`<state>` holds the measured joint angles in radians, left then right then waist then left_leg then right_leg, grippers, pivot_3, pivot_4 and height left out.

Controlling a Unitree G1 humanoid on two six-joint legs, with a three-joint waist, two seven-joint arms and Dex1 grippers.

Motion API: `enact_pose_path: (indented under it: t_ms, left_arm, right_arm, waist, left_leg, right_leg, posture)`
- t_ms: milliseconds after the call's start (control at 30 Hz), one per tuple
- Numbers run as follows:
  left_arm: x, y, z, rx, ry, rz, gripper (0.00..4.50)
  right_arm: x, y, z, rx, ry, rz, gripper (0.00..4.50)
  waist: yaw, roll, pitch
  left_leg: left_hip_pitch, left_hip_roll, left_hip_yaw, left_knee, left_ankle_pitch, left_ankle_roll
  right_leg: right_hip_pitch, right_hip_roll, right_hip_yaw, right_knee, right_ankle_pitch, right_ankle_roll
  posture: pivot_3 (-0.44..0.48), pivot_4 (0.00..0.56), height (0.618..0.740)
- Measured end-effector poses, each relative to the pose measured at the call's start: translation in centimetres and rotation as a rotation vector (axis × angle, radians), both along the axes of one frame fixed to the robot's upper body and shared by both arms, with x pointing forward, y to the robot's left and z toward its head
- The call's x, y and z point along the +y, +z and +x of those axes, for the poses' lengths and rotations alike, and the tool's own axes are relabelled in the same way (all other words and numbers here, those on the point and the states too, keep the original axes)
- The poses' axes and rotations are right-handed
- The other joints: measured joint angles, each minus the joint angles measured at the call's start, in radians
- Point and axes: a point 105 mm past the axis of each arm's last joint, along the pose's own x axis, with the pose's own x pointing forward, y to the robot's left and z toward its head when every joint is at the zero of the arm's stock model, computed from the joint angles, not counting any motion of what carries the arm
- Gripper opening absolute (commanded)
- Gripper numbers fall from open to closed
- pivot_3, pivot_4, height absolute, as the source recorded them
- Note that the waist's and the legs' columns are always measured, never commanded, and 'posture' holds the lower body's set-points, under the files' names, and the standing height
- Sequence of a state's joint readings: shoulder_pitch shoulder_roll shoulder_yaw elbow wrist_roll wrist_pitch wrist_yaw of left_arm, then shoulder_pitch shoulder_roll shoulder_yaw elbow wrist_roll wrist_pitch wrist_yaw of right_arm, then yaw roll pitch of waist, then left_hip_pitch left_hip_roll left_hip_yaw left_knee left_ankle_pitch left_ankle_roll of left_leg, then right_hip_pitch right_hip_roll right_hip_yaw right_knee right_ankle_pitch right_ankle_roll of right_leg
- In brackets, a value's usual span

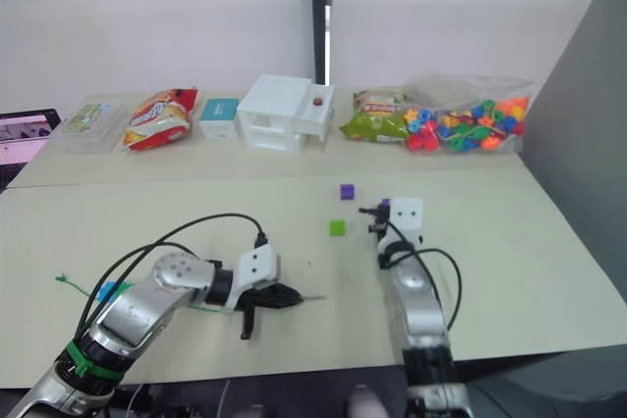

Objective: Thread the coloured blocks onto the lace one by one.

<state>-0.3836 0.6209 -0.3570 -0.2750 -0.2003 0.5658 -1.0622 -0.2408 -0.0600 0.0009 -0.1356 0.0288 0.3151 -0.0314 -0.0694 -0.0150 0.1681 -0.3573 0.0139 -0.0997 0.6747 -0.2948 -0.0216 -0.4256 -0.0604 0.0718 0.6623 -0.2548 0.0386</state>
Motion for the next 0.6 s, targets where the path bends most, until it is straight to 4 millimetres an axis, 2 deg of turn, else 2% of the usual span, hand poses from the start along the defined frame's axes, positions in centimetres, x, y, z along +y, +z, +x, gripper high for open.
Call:
enact_pose_path:
  t_ms: [133, 267, 400, 600]
  left_arm:
    - [0.1, -0.2, -0.1, 0.011, -0.003, 0.000, 0.00]
    - [0.0, -0.1, -0.1, 0.012, -0.009, -0.002, 0.00]
    - [0.0, 0.0, -0.1, 0.013, -0.015, -0.001, 0.00]
    - [0.0, 0.1, -0.1, 0.012, -0.025, 0.002, 0.00]
  right_arm:
    - [2.1, -0.1, -5.3, 0.062, 0.072, -0.006, 1.17]
    - [3.2, -0.8, -7.8, 0.125, 0.116, -0.007, 1.17]
    - [3.7, -3.4, -10.0, 0.247, 0.138, -0.022, 1.17]
    - [4.0, -4.1, -11.0, 0.299, 0.145, -0.015, 1.17]
  waist:
    - [0.007, 0.000, 0.000]
    - [0.009, 0.000, 0.000]
    - [0.015, 0.000, 0.000]
    - [0.022, 0.000, 0.000]
  left_leg:
    - [0.001, 0.000, 0.000, 0.000, 0.000, 0.000]
    - [0.002, 0.001, 0.000, 0.000, 0.000, 0.000]
    - [0.001, 0.000, 0.001, 0.001, 0.000, 0.000]
    - [0.001, 0.001, 0.001, 0.000, 0.000, 0.000]
  right_leg:
    - [0.001, 0.000, 0.000, -0.001, 0.000, 0.000]
    - [0.004, 0.001, -0.001, -0.005, 0.000, 0.001]
    - [0.004, 0.001, -0.001, -0.006, -0.001, 0.001]
    - [0.004, 0.001, -0.001, -0.006, -0.001, 0.001]
  posture:
    - [0.000, 0.150, 0.740]
    - [0.000, 0.150, 0.740]
    - [0.000, 0.150, 0.740]
    - [0.000, 0.150, 0.740]
